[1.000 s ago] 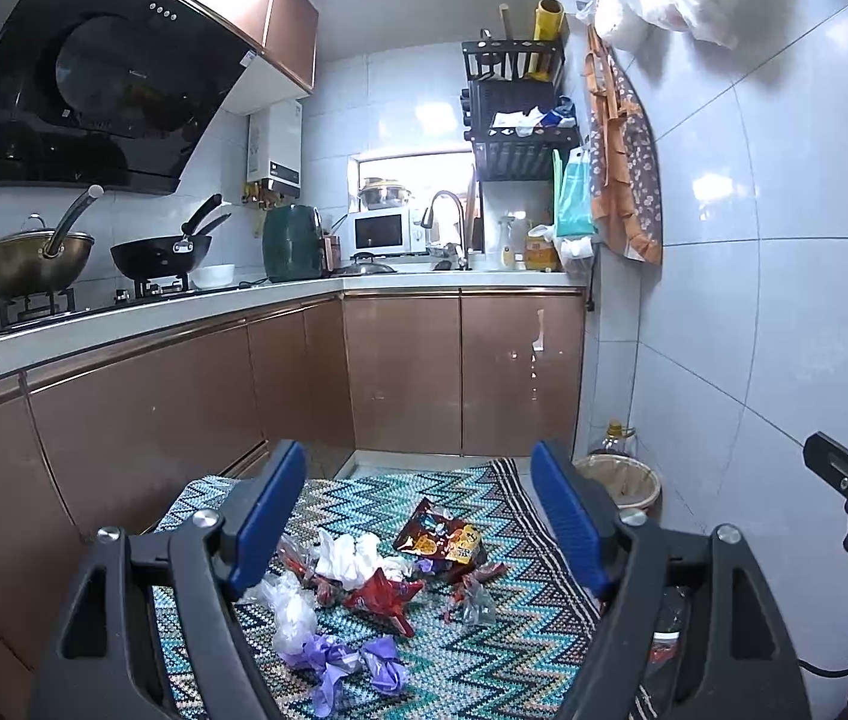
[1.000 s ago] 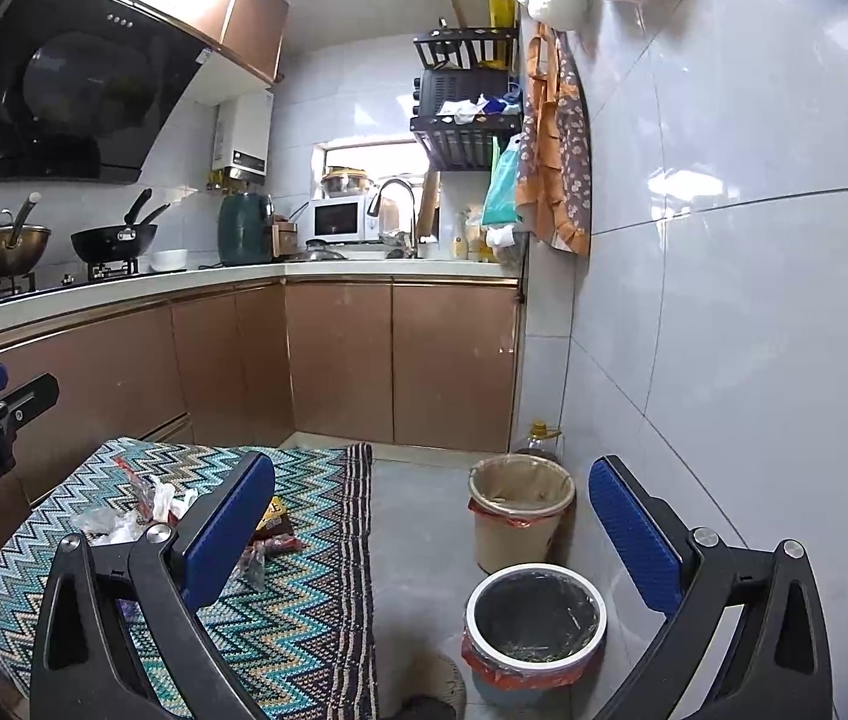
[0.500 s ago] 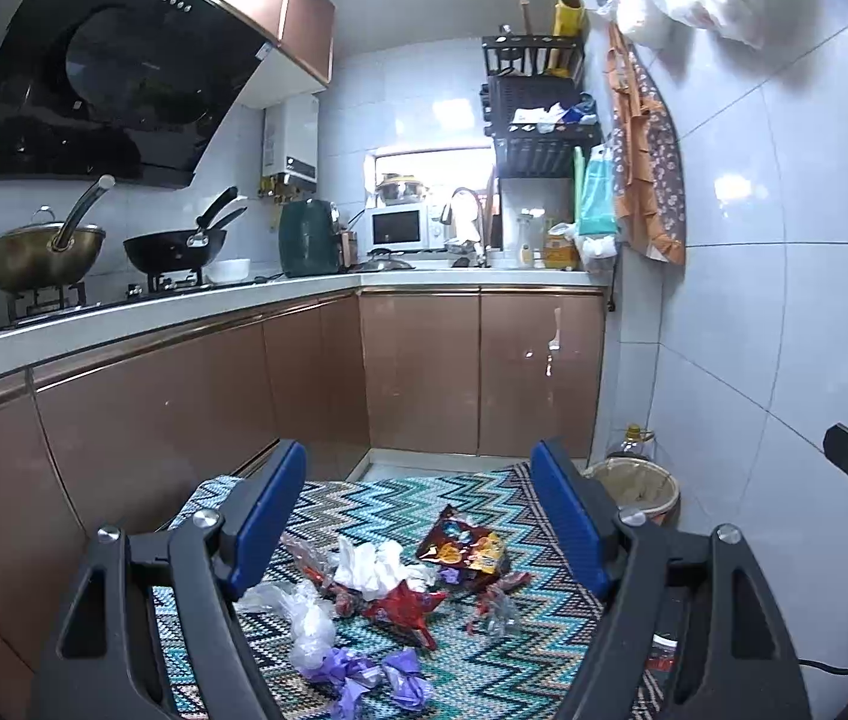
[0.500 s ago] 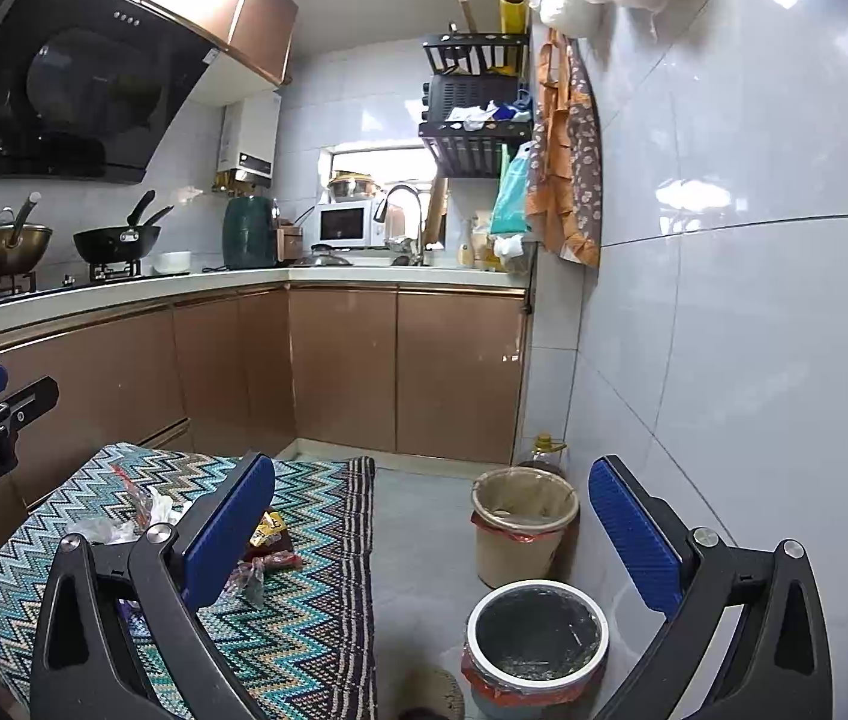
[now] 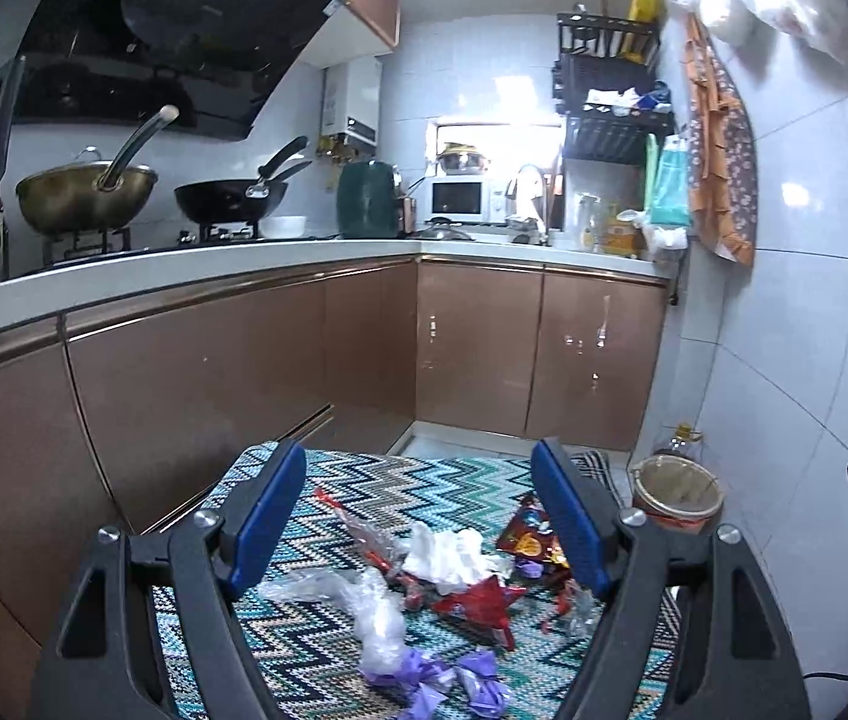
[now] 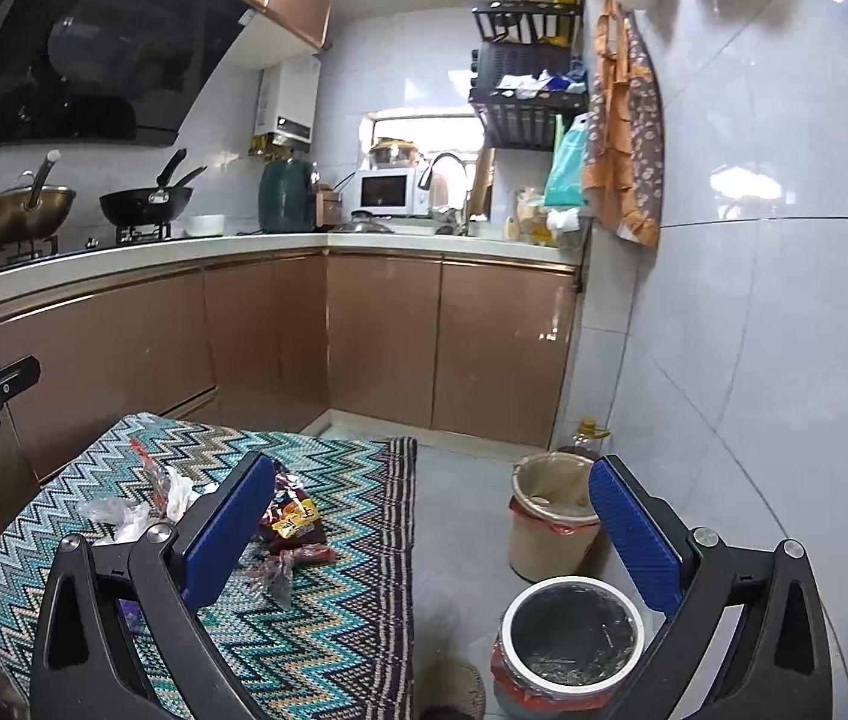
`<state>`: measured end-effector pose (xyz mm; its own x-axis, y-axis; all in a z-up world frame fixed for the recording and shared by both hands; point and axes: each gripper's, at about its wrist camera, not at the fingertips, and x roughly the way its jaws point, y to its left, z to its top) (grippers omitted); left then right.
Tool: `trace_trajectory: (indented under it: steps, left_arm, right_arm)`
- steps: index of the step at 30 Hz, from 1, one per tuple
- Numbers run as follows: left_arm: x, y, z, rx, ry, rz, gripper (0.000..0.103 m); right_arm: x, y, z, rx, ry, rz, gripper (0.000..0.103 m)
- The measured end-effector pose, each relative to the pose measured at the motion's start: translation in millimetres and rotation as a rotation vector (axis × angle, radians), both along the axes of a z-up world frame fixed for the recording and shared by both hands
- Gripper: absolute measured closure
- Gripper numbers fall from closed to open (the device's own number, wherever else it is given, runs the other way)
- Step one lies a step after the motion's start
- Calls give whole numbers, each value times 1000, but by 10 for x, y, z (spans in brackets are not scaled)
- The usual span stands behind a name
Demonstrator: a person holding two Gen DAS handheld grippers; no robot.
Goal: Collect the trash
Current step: 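Lower the left tool onto the purple plastic wrapper and close it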
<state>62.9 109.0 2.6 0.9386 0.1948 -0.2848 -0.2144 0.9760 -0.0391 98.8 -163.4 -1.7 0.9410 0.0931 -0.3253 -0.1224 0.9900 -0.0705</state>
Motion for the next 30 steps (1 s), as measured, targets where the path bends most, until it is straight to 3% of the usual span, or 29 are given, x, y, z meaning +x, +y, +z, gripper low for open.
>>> trace_trajectory:
  steps: [9,14,22,30]
  left_arm:
    - [39,425,-110,-14,29,77,27]
    - [-9,696,-287,-18,74,124,27]
    - [-19,838,-937,-149,258,21,27]
    - [86,544,-1457,-259,421,-160,27]
  right_arm:
    - [258,186,-159,2,83,82,1]
    - [423,311,-345,21,169,165,9]
    - [676,673,-783,18,324,297,28]
    - [815,922,-1104,-5,424,374,31]
